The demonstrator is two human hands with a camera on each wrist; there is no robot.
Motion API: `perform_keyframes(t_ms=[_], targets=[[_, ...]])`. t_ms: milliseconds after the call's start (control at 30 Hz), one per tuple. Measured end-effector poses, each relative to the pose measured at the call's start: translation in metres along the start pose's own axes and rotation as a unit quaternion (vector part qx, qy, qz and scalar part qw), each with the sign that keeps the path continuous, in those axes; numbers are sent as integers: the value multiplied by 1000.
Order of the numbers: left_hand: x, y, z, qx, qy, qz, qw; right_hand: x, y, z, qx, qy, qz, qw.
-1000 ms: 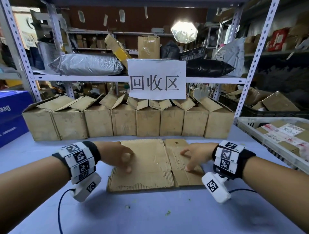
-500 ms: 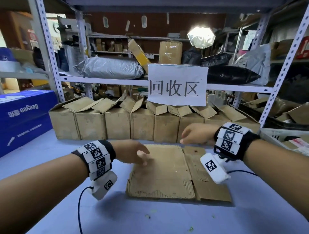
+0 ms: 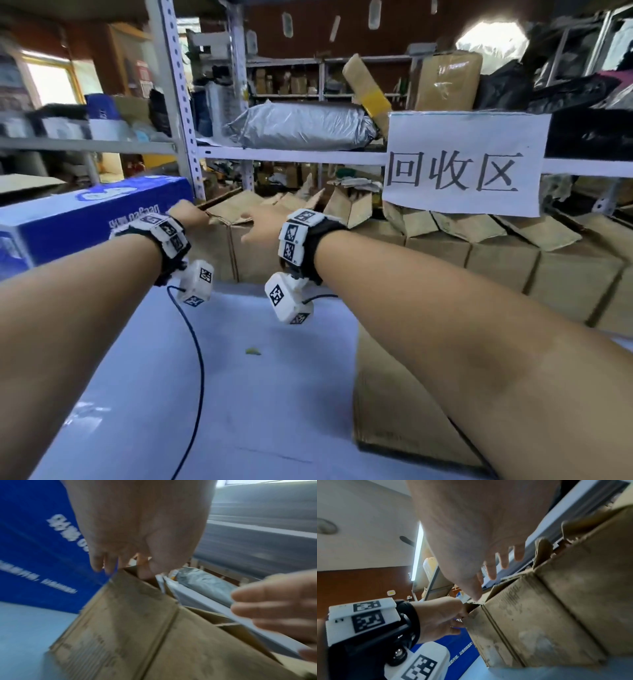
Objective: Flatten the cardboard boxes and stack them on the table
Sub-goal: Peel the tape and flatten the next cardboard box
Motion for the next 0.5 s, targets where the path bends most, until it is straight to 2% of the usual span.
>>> perform_keyframes(t_ms=[100, 233, 367, 500], targets=[[-2, -14, -18, -12, 59, -17, 998, -23, -26, 6, -6, -52, -2, 999], [1, -14, -26, -18, 96, -16, 995, -24, -43, 11, -52, 19, 11, 998], [25, -6, -30, -16, 67, 79, 995, -16, -49, 13, -84, 0, -18, 996], [63, 18, -6, -48, 44, 174, 983, 2, -38, 3, -48, -128, -7, 991]])
Point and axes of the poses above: each hand's wrist, its own y-axis away from the middle knuckle, its own x-axis out of the back of the hand, z = x × y, the point moved 7 cm from there along -y, towards the middle knuckle, and after that the axes turned 13 degrees about -z, right-handed, at the moved point
